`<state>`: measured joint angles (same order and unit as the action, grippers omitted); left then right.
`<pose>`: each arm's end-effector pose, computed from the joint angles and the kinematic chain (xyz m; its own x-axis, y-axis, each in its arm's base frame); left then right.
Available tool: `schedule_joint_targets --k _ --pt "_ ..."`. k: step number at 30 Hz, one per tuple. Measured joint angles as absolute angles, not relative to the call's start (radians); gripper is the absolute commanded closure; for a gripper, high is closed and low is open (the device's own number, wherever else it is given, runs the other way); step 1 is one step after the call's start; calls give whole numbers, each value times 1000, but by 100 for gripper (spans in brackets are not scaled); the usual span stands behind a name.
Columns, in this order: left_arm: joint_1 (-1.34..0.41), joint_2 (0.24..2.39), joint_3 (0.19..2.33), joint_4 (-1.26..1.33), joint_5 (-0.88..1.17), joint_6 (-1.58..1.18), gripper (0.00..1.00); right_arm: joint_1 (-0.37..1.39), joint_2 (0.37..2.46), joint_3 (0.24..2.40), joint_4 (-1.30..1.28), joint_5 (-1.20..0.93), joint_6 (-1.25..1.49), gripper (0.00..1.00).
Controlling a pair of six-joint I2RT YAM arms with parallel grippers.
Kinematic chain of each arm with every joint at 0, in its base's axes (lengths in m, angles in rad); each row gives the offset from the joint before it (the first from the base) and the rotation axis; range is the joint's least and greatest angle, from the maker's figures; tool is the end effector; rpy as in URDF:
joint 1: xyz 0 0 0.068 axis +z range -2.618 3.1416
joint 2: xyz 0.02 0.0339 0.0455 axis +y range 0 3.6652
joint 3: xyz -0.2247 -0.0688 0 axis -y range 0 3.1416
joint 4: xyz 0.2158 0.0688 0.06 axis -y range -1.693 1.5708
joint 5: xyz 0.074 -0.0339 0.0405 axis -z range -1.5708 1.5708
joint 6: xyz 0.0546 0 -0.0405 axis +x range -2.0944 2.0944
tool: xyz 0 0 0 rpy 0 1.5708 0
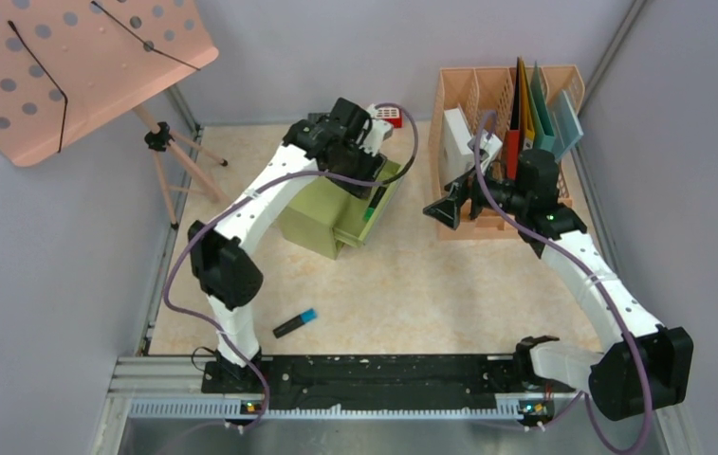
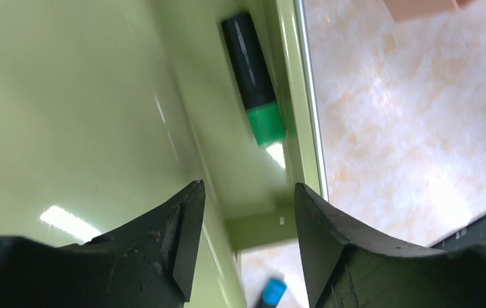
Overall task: Organize the desk
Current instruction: Place the stationery in the drawer, then pick up the stationery from the center of the board.
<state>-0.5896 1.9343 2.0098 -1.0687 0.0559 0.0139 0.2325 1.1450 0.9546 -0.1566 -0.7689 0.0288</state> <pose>0.3147 -0.2142 0.2920 -0.6882 0.4771 -0.5466 0.5901 0.8063 -0.0392 0.2413 0.0961 0.2977 -0.3539 -0.0625 -0.9332 -0.7920 0.5507 0.2635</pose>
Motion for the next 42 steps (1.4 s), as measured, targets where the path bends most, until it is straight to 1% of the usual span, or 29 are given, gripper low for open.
schedule_joint_targets --k 3,5,9,10,11,12,13,14,17,21,23,31,38,40,42 --pt "-584 1819 1912 -1077 105 88 40 233 1144 949 -155 -768 28 1" --pt "-582 1690 1793 -1083 125 159 34 233 1143 945 -157 -768 27 1" --pt "-591 1394 1532 -1095 153 316 26 231 1143 943 -159 -772 25 1" --pt "-594 1323 1464 -1097 156 350 22 231 1143 943 -158 -772 24 1" --pt "-598 1252 1392 -1101 158 383 13 231 1143 943 -159 -772 22 1" --pt "-603 1198 1323 -1098 160 412 11 231 1143 943 -159 -771 19 1" --pt "-607 1156 1254 -1101 160 440 8 231 1143 943 -159 -770 14 1" --pt "-614 1122 1184 -1107 160 464 7 231 1143 943 -160 -768 8 1" --pt "-633 1092 1010 -1096 165 504 1 231 1143 942 -160 -757 -10 1" --pt "-661 1102 823 -1046 168 525 1 231 1143 934 -158 -745 -30 1" --pt "-674 1105 773 -1013 165 525 1 231 1143 923 -160 -740 -36 1" --pt "-693 1213 679 -847 91 522 3 231 1143 898 -162 -728 -51 1" --pt "-710 1275 637 -765 29 500 16 231 1139 896 -160 -727 -52 1" --pt "-717 1277 633 -762 16 493 24 231 1139 896 -160 -727 -52 1" --pt "-727 1277 632 -762 8 492 36 231 1139 896 -157 -727 -52 1"
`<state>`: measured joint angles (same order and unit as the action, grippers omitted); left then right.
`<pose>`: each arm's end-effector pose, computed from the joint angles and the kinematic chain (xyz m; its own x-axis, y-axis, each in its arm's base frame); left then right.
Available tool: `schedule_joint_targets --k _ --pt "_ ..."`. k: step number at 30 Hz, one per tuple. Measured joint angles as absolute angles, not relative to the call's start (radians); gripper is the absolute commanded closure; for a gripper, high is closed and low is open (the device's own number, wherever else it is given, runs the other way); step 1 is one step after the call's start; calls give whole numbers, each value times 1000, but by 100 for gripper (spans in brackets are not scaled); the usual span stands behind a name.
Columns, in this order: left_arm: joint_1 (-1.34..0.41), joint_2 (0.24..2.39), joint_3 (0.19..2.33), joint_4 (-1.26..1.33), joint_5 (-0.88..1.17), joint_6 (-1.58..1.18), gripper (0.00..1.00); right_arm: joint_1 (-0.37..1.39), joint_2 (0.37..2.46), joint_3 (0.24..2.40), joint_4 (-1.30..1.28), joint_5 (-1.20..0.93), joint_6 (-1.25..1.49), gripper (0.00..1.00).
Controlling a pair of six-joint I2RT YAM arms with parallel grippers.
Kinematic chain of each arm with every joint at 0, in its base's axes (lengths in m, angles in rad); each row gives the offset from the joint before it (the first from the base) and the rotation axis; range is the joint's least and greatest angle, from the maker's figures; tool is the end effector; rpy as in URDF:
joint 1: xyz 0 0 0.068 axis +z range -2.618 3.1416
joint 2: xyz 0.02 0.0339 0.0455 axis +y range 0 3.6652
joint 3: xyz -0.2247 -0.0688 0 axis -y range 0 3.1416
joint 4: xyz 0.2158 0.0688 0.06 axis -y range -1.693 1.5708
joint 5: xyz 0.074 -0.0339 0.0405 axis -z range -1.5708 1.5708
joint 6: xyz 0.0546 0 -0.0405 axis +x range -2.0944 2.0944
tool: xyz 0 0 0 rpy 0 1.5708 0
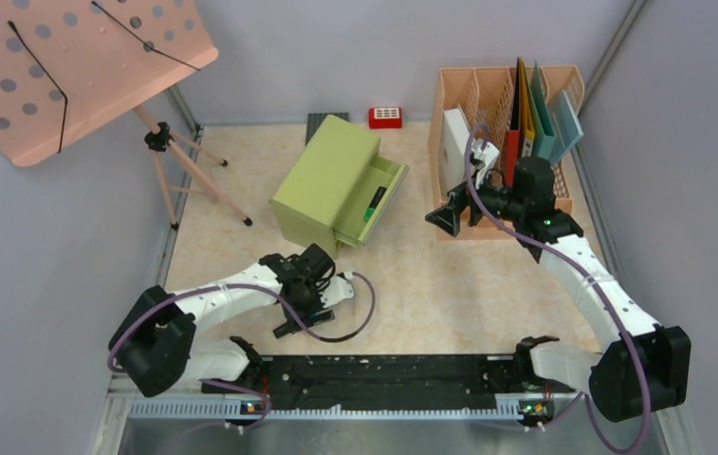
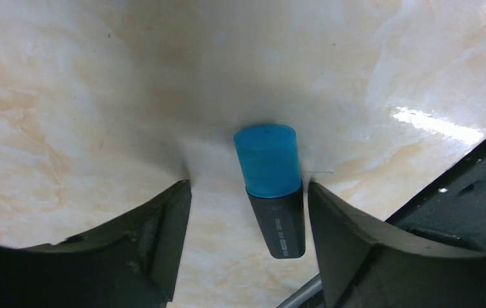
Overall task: Organize the desk
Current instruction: Pick up the stationery from the center of the board, then place the stationery in the drawer.
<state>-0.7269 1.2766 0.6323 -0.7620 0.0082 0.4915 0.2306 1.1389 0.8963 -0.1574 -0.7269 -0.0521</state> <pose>0.1376 -0.1229 0.1200 -0.3358 0.9302 -0.1482 0.9347 0.3486 0.0702 0.2405 0.0937 0.2793 -0.3387 -0.1195 -0.9333 -0.7854 0.5821 0.2105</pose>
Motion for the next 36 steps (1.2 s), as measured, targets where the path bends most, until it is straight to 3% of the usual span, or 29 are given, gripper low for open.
schedule_joint_targets --k 4,9,10,20,28,36 --pt "-741 1283 632 -763 6 490 57 231 1139 896 -156 -727 -52 1" --pt "-748 1301 640 -776 7 492 98 231 1139 896 -157 -727 -52 1" --pt "-748 1303 644 -778 5 495 100 231 1139 896 -157 -727 -52 1" --pt "-748 1287 807 -907 78 496 100 231 1139 896 -155 -727 -52 1" --pt "-748 1301 1208 -1047 176 452 100 231 1139 896 -156 -719 -52 1" --pt "-748 1519 1693 -1070 124 287 100 231 1140 896 -157 -716 -51 1"
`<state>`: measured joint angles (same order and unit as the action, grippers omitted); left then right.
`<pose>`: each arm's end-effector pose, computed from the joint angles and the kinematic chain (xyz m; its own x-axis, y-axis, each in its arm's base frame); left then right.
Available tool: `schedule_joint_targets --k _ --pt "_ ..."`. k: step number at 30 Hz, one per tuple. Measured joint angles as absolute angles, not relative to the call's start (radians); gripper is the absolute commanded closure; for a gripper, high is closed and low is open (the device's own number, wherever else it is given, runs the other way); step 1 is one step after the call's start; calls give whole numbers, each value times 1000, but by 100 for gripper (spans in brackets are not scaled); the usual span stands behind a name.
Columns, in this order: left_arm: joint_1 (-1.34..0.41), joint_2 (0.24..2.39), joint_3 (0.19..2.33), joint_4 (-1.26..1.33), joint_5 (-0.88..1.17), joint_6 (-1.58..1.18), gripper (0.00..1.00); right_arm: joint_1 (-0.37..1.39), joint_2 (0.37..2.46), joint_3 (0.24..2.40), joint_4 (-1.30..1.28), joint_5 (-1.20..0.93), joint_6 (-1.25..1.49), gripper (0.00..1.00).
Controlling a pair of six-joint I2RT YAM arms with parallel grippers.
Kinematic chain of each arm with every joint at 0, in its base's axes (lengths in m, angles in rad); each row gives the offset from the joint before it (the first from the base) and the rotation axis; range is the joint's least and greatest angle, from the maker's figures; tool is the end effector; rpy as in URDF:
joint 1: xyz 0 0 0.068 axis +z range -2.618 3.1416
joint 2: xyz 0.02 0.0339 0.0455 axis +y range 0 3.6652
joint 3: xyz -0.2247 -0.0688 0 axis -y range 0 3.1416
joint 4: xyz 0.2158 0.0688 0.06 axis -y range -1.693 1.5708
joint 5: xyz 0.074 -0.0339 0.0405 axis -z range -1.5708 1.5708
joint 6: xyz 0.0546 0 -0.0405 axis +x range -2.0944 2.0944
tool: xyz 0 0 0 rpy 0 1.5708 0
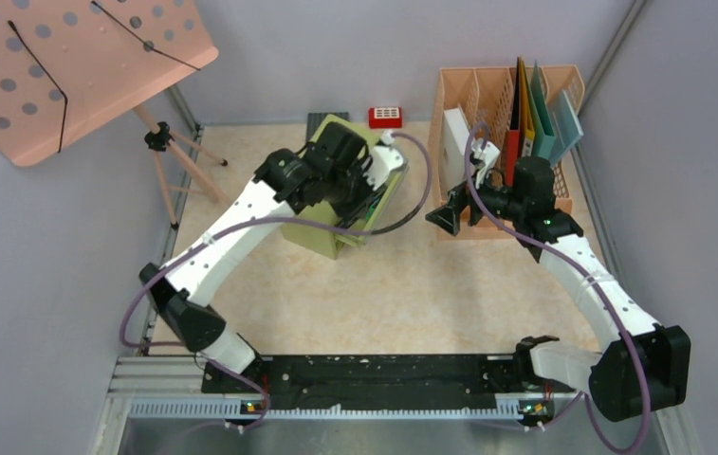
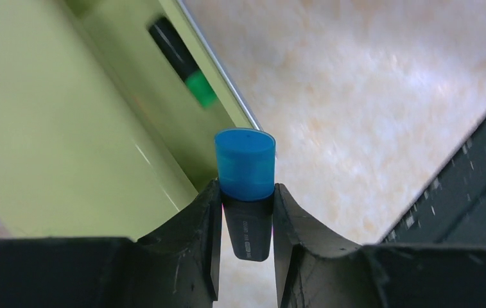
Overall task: Organize the desk
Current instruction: Place the stationery in the drawer.
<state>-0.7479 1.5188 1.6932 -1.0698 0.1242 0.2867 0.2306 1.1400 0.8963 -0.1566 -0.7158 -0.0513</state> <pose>0.2084 -0.2026 0.3344 -0.3419 0.7000 -0.6270 0.8636 0.4972 0.0841 0.2412 0.0934 0.2789 -0.3399 -0.1195 -0.9328 -0.7793 0.5911 0.2082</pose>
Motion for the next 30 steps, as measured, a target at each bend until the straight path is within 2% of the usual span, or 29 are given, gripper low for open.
schedule_joint_targets --k 6,11,17,23,30 --pt "-740 1846 2078 -1066 -20 183 100 231 1140 896 -157 -717 -51 1" --pt "-697 2093 2269 -1085 -91 121 100 231 1139 896 -162 -715 -63 1" --pt "-624 2171 2261 -1105 -82 66 100 231 1136 896 -165 -708 -78 1" --pt "-625 2161 2186 -1089 -71 47 84 231 1134 896 -165 -709 -78 1" --pt "-637 2155 2111 -1061 -57 26 70 231 1134 896 -164 -709 -78 1"
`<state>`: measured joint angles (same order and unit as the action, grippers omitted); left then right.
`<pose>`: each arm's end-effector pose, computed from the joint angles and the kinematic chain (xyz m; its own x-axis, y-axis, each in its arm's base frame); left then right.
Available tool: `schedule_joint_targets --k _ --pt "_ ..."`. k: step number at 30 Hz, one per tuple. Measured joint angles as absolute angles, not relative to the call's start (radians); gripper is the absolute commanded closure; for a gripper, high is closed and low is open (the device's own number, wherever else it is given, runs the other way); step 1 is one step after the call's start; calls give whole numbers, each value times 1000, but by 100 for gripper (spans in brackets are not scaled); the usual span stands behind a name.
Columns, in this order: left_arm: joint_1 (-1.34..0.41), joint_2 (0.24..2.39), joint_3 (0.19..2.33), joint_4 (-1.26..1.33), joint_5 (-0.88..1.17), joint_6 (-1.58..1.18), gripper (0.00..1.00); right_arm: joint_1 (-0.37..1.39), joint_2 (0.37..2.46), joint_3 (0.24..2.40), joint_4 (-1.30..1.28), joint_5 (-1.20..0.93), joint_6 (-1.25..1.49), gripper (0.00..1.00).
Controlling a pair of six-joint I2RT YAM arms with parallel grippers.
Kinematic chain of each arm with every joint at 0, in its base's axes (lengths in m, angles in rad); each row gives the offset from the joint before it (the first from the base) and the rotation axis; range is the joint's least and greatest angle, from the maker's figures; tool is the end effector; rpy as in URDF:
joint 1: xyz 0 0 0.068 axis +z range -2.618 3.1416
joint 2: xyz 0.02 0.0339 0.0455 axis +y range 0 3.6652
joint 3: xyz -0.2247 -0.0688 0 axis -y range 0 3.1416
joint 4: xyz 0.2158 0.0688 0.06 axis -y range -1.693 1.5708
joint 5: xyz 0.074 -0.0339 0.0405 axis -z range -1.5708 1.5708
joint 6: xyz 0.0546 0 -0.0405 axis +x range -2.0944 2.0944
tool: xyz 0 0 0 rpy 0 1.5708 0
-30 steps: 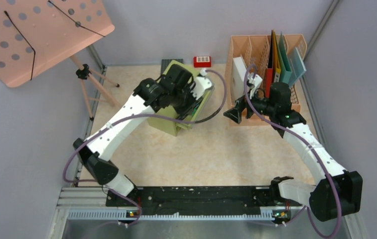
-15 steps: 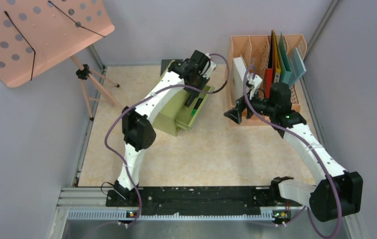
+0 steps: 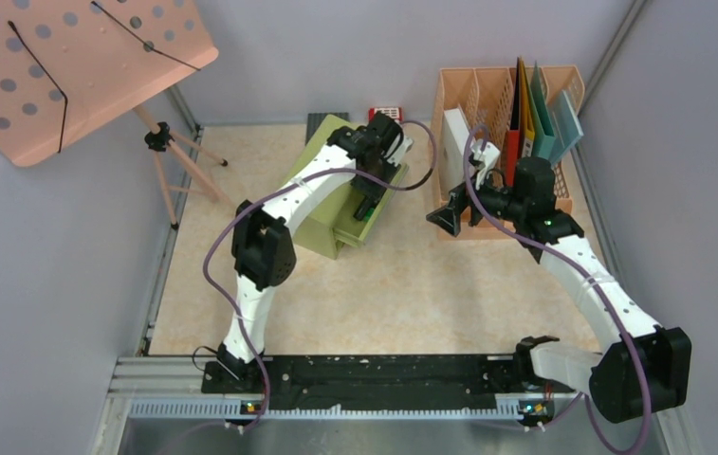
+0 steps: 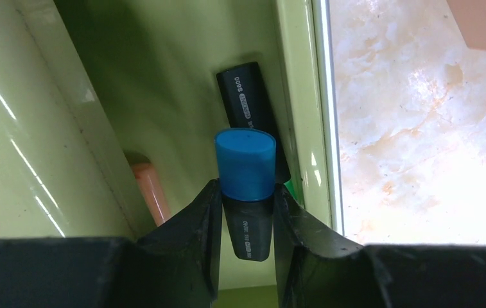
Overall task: Organize the desk
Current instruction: Place the stationery in the drawer.
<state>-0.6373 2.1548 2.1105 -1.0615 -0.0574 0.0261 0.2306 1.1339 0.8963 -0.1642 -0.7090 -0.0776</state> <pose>0.3392 -0.2473 0.2365 -0.7032 0.5530 -0.4469 0.5919 0.8035 0.0630 0.2402 0.0929 0.2795 -0.3209 -0.1358 -0.9373 -0.7841 0.5932 0.1825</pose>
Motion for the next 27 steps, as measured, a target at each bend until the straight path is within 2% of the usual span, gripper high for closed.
schedule_joint_targets --k 7,21,27 --pt "-636 2133 2106 -1047 -71 20 55 231 1134 896 -164 -709 -77 1" --pt "-637 2107 2130 -1047 -103 25 50 231 1131 888 -157 -712 -76 1" --pt "-627 2012 2140 -1040 -106 43 40 231 1131 883 -157 -750 -86 1"
